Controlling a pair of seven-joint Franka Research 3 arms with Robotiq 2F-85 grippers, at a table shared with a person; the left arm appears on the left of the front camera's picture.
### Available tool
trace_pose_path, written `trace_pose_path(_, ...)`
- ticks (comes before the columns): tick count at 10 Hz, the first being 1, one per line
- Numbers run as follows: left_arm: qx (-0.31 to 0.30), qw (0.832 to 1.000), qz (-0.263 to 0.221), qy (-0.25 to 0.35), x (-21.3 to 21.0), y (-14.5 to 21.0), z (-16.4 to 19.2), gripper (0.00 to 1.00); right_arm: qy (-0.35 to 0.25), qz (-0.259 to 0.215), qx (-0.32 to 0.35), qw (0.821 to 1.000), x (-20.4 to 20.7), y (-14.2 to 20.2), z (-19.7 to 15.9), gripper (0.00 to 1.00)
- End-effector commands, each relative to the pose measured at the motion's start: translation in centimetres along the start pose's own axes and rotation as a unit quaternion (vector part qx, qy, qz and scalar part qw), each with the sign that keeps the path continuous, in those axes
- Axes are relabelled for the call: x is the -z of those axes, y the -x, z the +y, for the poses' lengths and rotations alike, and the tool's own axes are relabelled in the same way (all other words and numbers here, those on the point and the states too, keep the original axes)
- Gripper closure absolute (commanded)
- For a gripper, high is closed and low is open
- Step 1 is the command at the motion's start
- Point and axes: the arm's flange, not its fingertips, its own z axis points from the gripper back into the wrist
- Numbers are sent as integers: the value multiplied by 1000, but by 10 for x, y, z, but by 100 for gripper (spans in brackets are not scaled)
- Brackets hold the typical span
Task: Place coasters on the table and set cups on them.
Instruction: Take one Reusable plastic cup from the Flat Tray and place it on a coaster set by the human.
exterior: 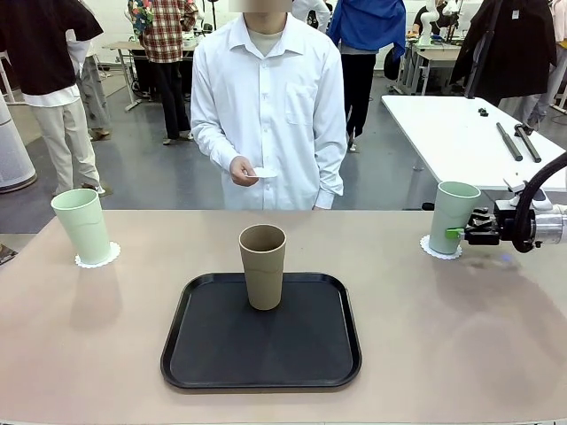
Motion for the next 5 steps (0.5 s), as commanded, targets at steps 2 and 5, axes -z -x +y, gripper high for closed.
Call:
trace_pose_path(2, 3, 1000, -4, 0, 0, 2, -3, 0, -12, -1, 4, 1000, 2, -4, -4, 18)
trace_pose_path(5, 3, 1000, -4, 0, 0, 2, -3, 0, -13, 1, 10, 1000, 4, 3, -8, 18)
